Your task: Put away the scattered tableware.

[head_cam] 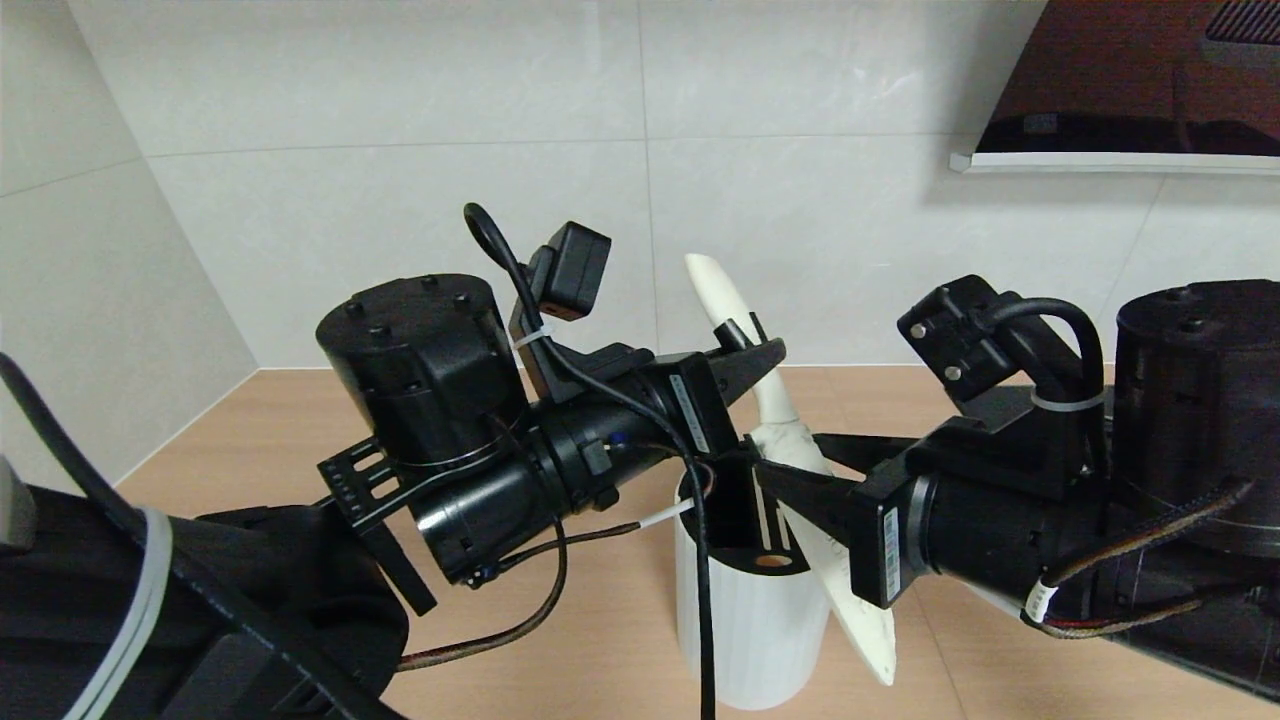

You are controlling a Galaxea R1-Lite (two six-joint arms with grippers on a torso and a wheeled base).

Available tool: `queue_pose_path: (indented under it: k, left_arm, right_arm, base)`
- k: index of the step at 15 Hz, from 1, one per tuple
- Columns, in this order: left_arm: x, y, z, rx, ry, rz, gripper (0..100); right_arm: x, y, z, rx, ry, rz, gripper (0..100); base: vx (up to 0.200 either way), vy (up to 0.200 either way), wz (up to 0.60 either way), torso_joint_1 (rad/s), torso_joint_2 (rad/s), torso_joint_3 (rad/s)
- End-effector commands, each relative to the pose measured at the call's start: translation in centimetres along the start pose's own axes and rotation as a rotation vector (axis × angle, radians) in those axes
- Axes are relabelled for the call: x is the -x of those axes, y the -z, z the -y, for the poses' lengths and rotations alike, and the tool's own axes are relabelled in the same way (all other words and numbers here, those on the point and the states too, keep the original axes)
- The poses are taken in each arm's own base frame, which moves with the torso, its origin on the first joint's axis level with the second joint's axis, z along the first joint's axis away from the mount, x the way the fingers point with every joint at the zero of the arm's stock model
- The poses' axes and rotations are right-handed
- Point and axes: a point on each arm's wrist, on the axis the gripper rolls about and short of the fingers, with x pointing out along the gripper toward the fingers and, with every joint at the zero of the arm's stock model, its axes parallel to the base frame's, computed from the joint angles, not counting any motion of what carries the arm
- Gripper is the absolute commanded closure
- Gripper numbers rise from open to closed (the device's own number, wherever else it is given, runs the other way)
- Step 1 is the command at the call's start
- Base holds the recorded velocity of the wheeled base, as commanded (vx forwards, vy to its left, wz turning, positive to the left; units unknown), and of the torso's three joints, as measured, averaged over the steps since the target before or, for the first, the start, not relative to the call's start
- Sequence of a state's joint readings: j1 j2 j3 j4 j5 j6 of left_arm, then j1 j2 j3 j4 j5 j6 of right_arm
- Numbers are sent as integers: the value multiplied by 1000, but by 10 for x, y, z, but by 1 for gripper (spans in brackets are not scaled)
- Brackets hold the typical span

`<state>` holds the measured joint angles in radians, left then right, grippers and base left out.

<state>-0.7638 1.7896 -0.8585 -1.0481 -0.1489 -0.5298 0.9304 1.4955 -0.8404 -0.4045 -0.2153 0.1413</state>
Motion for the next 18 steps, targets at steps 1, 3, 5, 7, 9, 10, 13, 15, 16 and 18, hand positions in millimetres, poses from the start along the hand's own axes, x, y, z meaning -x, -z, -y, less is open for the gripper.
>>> queue_pose_path:
  k: [1, 3, 5, 7, 9, 10, 13, 15, 16, 18]
  left_arm:
    - [1, -2, 3, -1, 10, 15, 100]
    - [8, -10, 11, -5, 32, 39, 100]
    - [18, -22, 23, -13, 68, 80, 100]
    - [35, -40, 38, -26, 111, 134, 100]
    - [46, -52, 46, -64, 129, 178, 100]
    - [51, -57, 48, -108, 126, 198, 100]
    - [62, -64, 44, -285, 88, 231, 100]
    - [63, -66, 43, -351, 78, 238, 100]
    - [64, -63, 42, -386, 71, 234, 100]
    - [64, -53, 36, -472, 52, 196, 100]
  right_arm:
    - [0, 0, 0, 1, 4, -3, 100]
    - [3, -2, 1, -1, 15, 9, 0]
    - [6, -4, 1, -5, 12, 17, 0]
    - [19, -10, 2, -6, 4, 54, 0]
    - [36, -21, 7, -20, 9, 112, 0]
    - [41, -25, 14, -28, 32, 135, 0]
    - [44, -31, 31, -42, 104, 161, 0]
    - [43, -31, 36, -22, 127, 159, 0]
    - [42, -31, 39, -21, 141, 160, 0]
    - [41, -31, 42, -24, 156, 158, 0]
  base:
    - [0, 0, 0, 0, 0, 0]
    - [0, 0, 0, 0, 0, 0]
    - [0, 0, 0, 0, 0, 0]
    - [0, 0, 0, 0, 0, 0]
    - [0, 0, 0, 0, 0, 0]
    - [0, 0, 0, 0, 0, 0]
    - [0, 0, 0, 0, 0, 0]
    - [0, 0, 0, 0, 0, 0]
    - [0, 0, 0, 0, 0, 0]
    - [0, 0, 0, 0, 0, 0]
